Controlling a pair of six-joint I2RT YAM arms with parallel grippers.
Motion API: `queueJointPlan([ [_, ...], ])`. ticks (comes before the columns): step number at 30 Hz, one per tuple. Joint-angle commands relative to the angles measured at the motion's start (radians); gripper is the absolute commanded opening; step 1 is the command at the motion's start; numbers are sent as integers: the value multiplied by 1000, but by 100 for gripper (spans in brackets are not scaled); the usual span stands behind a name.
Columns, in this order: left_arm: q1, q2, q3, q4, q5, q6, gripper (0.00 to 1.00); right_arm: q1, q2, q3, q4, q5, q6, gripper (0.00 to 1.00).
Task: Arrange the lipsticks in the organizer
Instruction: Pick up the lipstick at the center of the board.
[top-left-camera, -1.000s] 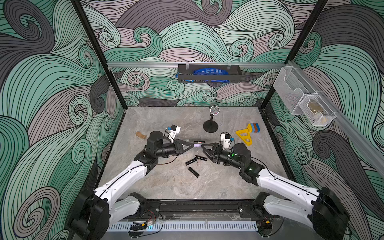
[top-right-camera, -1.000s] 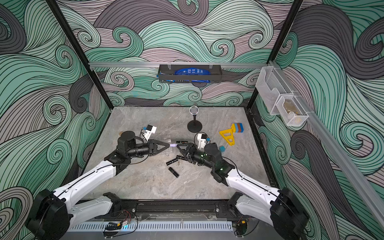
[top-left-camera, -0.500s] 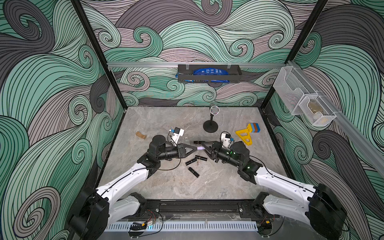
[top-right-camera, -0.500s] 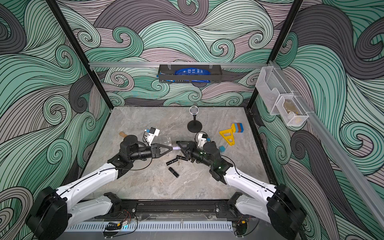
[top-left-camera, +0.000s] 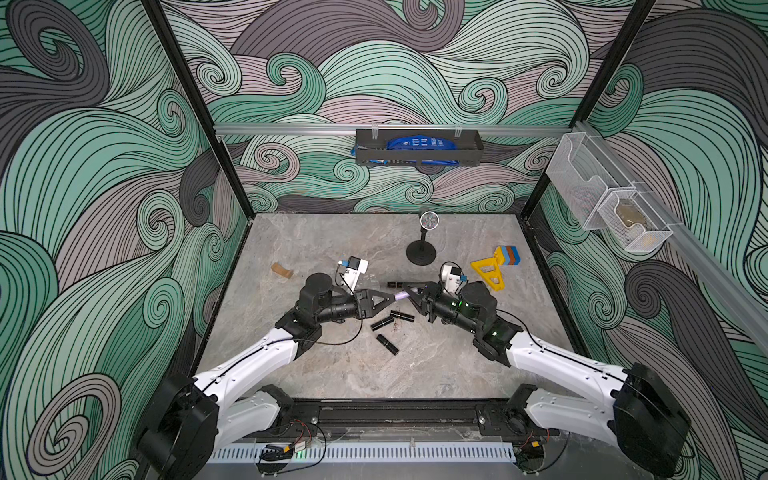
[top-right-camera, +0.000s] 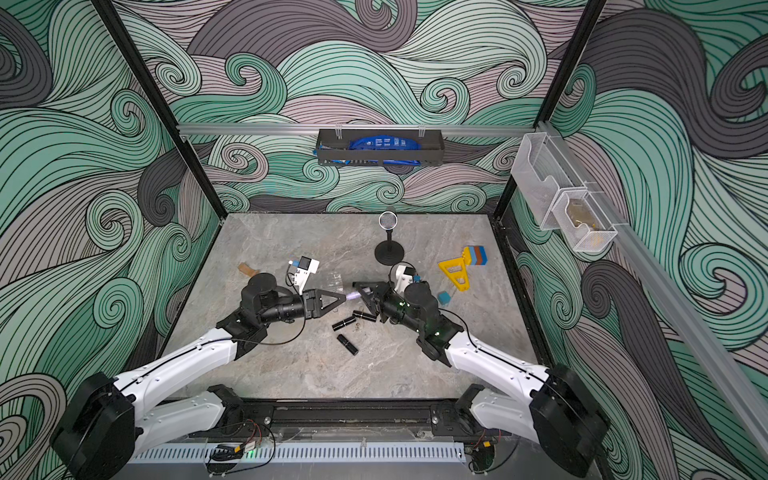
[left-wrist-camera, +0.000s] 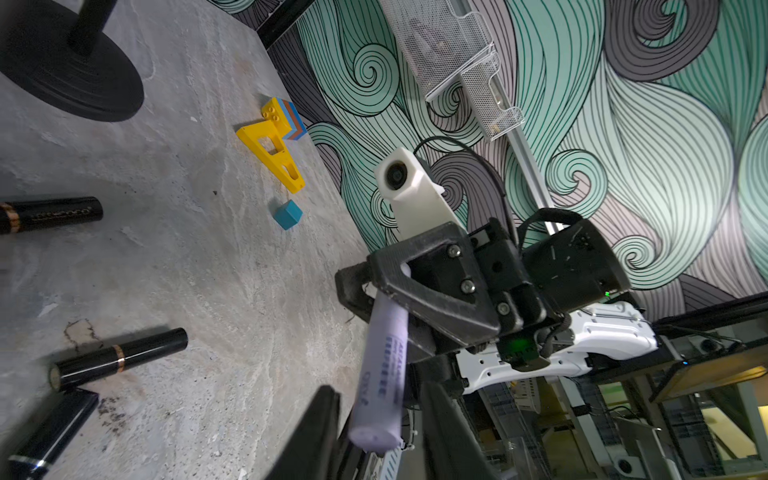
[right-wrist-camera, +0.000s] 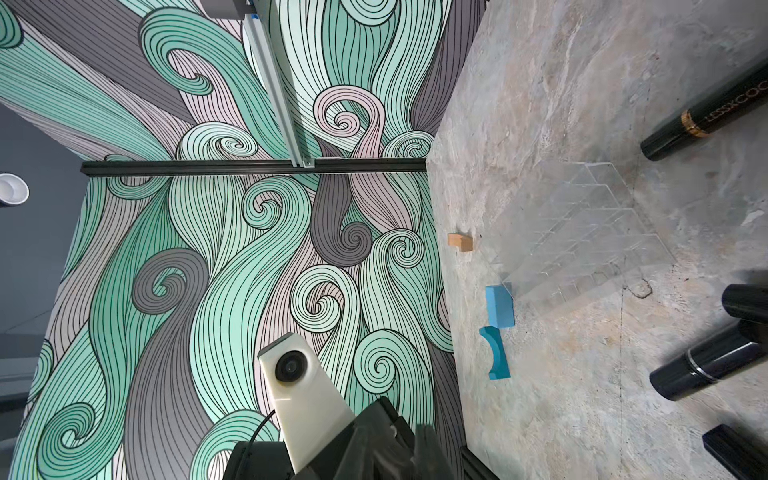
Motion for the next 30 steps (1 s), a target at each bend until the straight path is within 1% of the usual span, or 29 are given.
queueJointPlan([
  [1,3,-54,28,-71,5,47,53,-23,1,45,-4,-27,-108,7],
  [3,18,-102,55,-205,-19,113,59,-43,-2,55,-4,-50,-206,7],
  [4,26,-124,94,-325,-45,156,62,-55,-1,67,-7,-74,-294,7],
  [5,29,-130,124,-400,-54,187,63,-65,3,74,-2,-108,-361,6],
  [7,33,-123,171,-479,-29,232,64,-97,7,74,42,-214,-484,6],
  [9,34,-110,194,-517,25,259,65,-143,16,92,33,-333,-587,6],
  [13,34,-84,187,-438,186,249,65,-193,39,169,20,-613,-732,5],
  [16,33,-82,186,-421,230,253,64,-193,58,216,17,-736,-779,5],
  [21,17,-101,174,-324,292,202,58,-192,88,243,49,-825,-783,4],
  [27,14,-112,157,-281,272,192,49,-163,95,248,116,-895,-774,4],
  [30,6,-96,157,-230,295,162,47,-148,100,250,113,-889,-783,6],
])
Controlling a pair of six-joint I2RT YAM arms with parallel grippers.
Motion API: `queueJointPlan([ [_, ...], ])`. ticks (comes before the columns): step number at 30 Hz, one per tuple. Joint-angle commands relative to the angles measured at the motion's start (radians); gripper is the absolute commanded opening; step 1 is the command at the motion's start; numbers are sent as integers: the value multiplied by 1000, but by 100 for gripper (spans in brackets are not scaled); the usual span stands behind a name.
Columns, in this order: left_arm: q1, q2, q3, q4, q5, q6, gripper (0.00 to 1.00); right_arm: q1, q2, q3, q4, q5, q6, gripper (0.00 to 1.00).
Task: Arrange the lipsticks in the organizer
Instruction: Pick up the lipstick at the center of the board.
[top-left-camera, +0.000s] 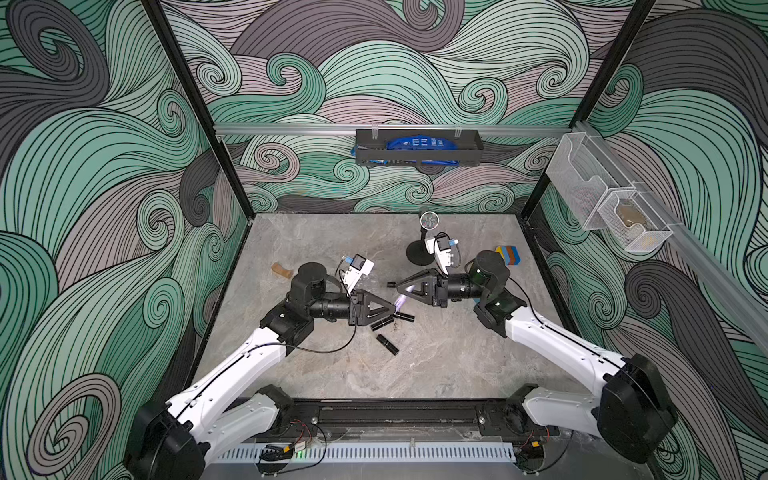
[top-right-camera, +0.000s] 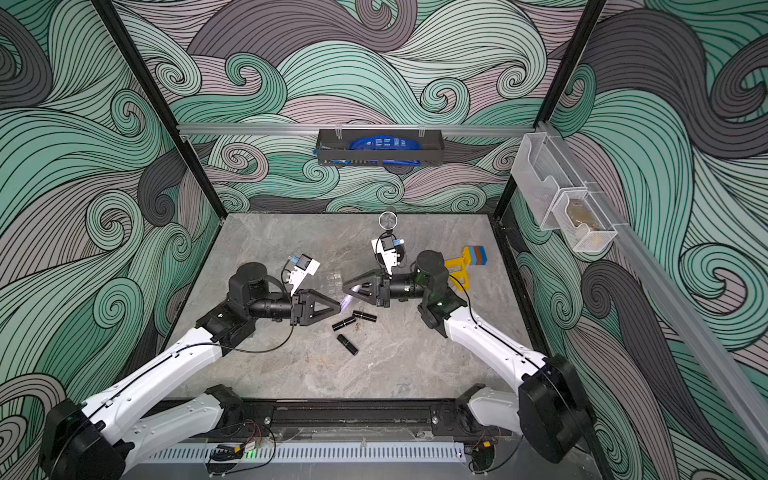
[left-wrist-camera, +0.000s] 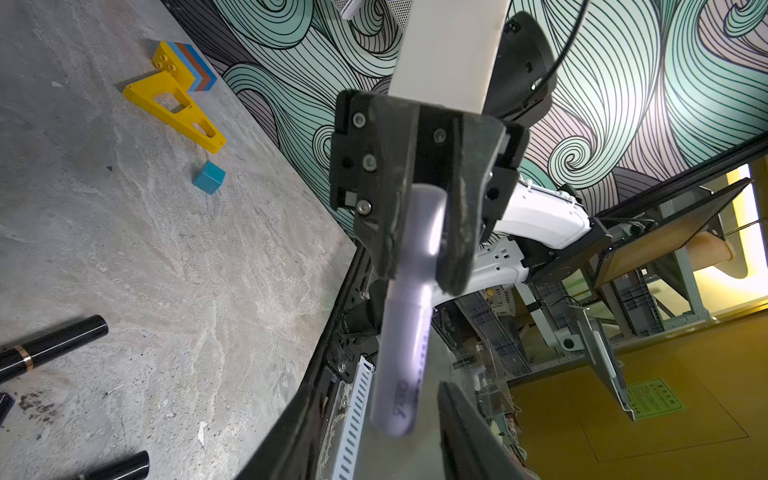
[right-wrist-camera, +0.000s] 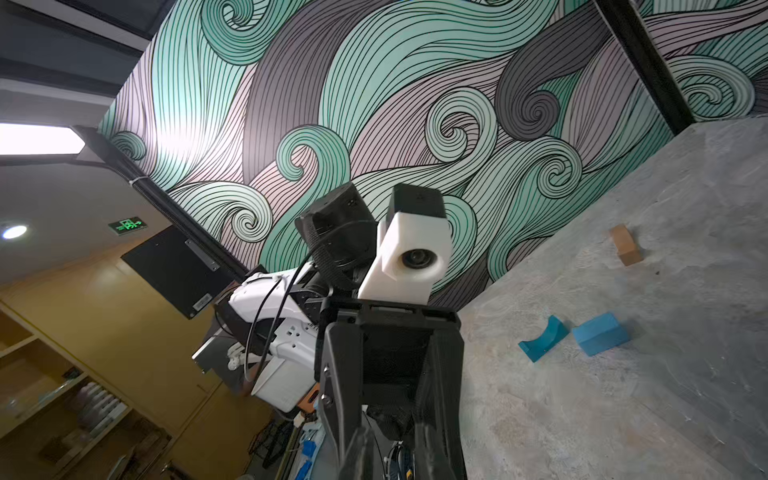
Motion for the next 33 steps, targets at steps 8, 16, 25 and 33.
queueJointPlan([
  [8,-44,11,-1,26,33,55,38,52,25,44,-20,15,-79,7],
  [16,-53,-4,25,-105,-53,162,46,52,40,47,-47,61,-67,6],
  [25,-115,-89,60,-411,-610,486,61,116,85,205,-558,524,-48,0],
  [33,-217,-147,-56,-217,-896,562,57,248,127,301,-763,826,73,0],
])
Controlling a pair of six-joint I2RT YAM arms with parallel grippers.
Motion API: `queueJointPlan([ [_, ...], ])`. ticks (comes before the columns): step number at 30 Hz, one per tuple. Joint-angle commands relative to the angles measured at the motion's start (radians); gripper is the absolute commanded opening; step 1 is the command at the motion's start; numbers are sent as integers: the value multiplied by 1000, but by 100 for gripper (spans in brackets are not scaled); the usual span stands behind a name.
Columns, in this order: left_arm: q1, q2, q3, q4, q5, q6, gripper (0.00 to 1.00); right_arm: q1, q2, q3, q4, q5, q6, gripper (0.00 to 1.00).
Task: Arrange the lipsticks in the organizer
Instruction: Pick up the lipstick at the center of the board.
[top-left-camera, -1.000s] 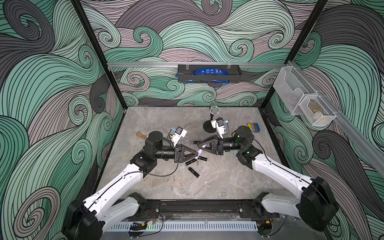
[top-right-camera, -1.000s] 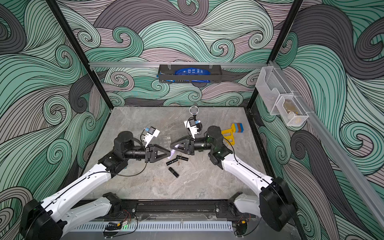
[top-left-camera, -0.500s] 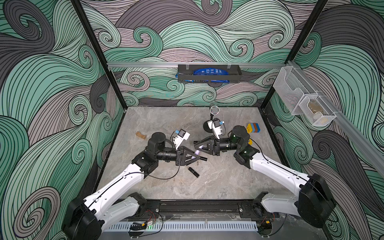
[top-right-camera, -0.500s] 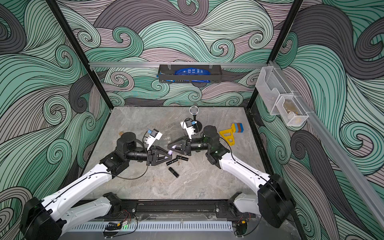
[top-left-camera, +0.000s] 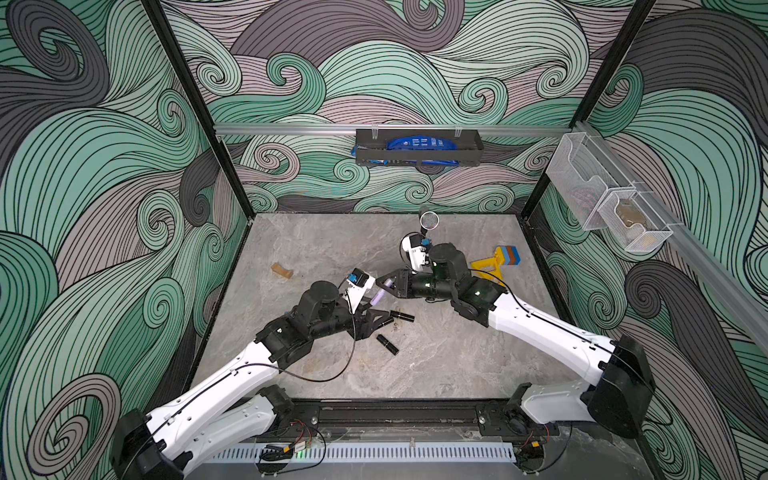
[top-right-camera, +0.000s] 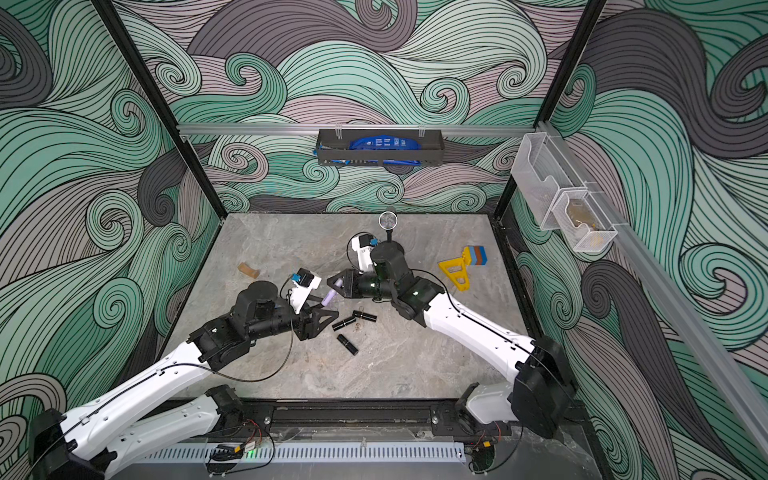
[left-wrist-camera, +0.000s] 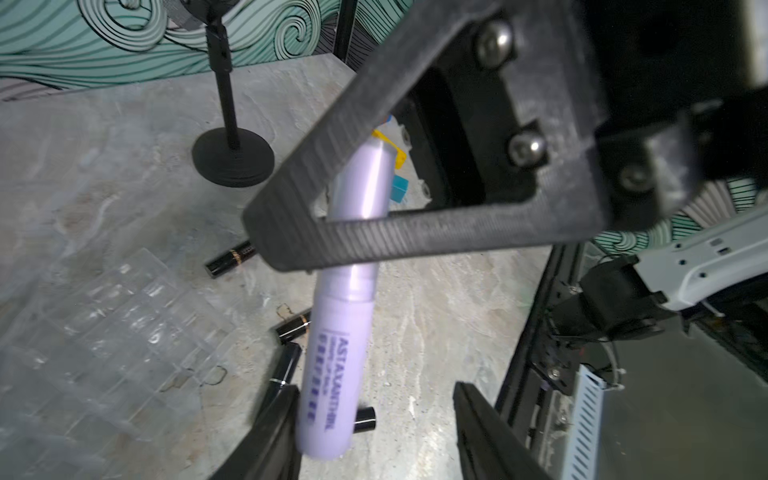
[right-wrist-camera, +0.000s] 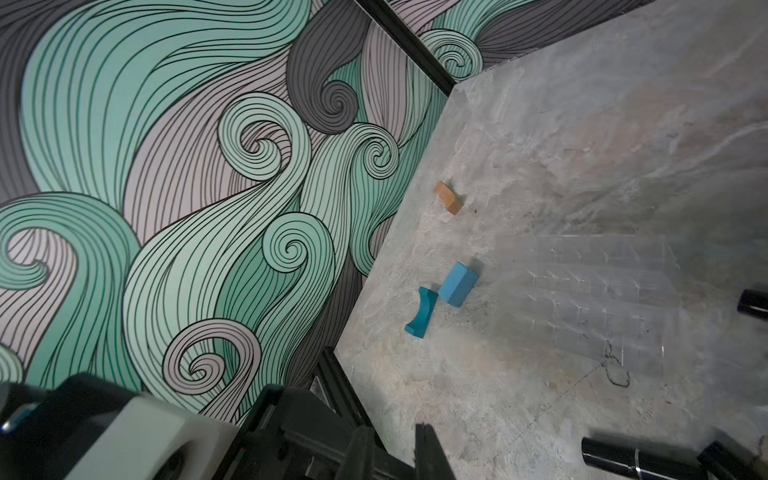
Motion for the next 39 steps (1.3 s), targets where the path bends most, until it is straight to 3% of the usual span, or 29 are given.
queueJointPlan([
  [1,-24,-27,-29,89,-171,72,56,33,4,20,-105,150,54,0],
  [6,-82,-8,-36,84,-261,115,52,79,9,41,-121,190,60,0],
  [14,-107,-13,-30,63,-287,162,45,103,29,41,-108,167,80,0],
  [29,-250,60,-69,96,-468,177,46,98,11,30,-121,152,60,0],
  [36,-254,53,-73,106,-491,190,44,77,-7,8,-117,144,59,0],
  [39,-254,47,-90,127,-461,177,48,60,-19,10,-139,146,47,0],
])
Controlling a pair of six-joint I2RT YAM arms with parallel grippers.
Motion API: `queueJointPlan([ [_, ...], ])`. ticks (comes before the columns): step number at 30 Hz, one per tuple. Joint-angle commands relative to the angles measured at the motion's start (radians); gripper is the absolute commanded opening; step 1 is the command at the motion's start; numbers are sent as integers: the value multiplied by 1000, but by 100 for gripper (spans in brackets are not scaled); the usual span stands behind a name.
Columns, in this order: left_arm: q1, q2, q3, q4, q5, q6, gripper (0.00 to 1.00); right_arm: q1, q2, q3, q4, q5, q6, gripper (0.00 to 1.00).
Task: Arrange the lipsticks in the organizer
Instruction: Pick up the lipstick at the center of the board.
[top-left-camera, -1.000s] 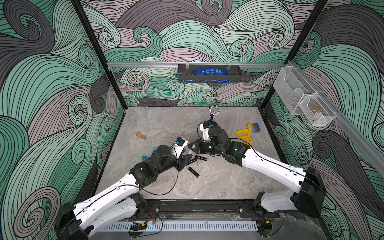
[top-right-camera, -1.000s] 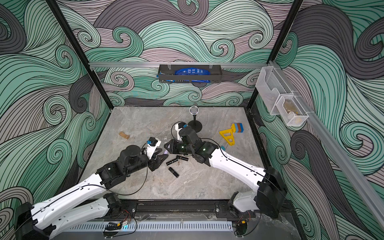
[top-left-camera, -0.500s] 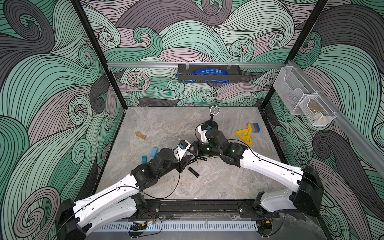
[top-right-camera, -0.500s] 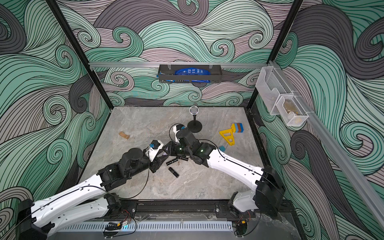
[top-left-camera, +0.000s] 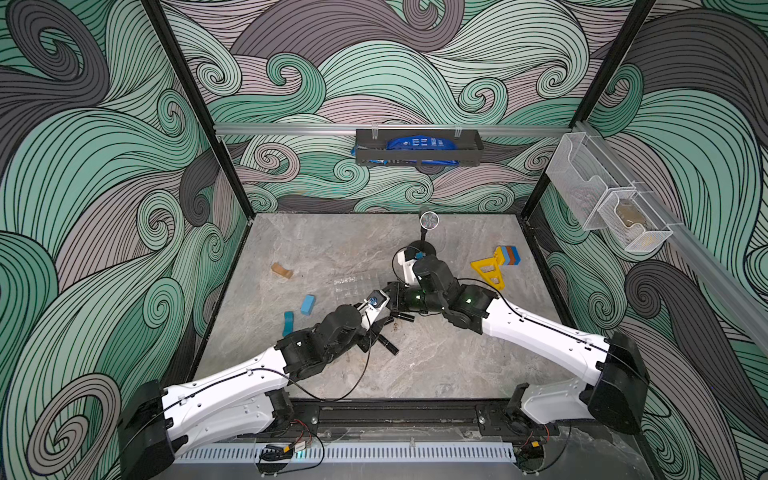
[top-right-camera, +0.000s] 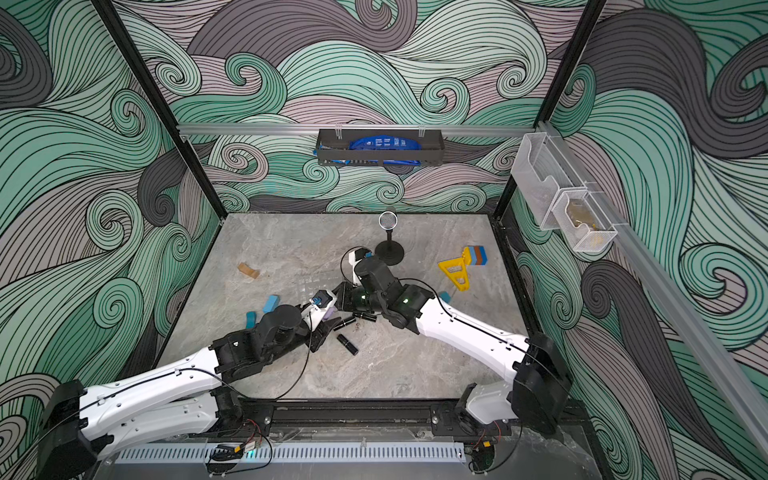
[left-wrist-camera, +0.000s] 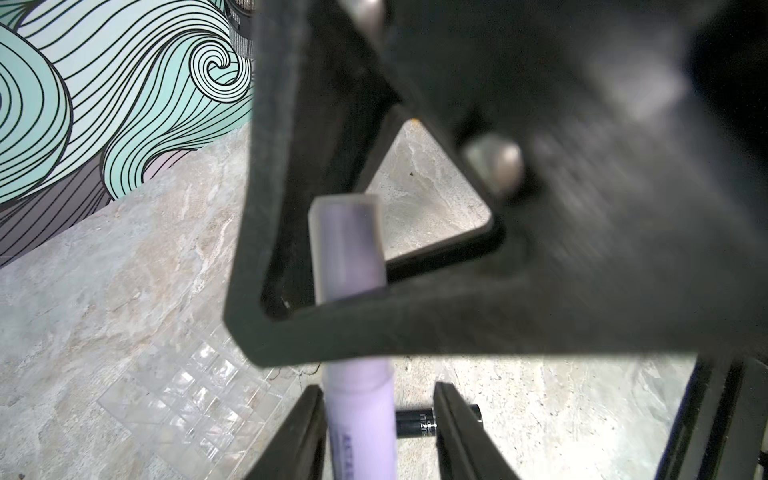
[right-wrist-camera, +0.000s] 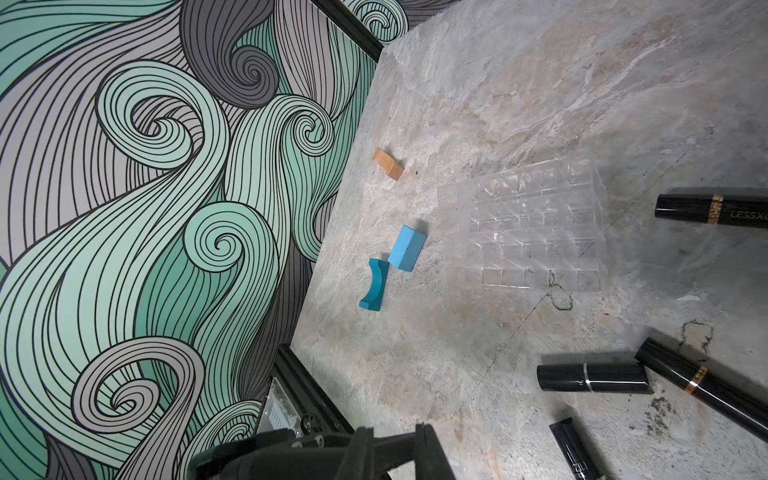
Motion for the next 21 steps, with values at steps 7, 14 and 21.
queueJointPlan([
  [7,-5,10,-2,57,59,10,50,-36,-75,-16,-31,4,-34,0],
  [14,-5,27,24,64,15,42,51,-34,-83,-33,-42,-5,-25,0],
  [21,-5,19,36,69,-35,93,49,-12,-62,-30,-38,-16,-24,0],
])
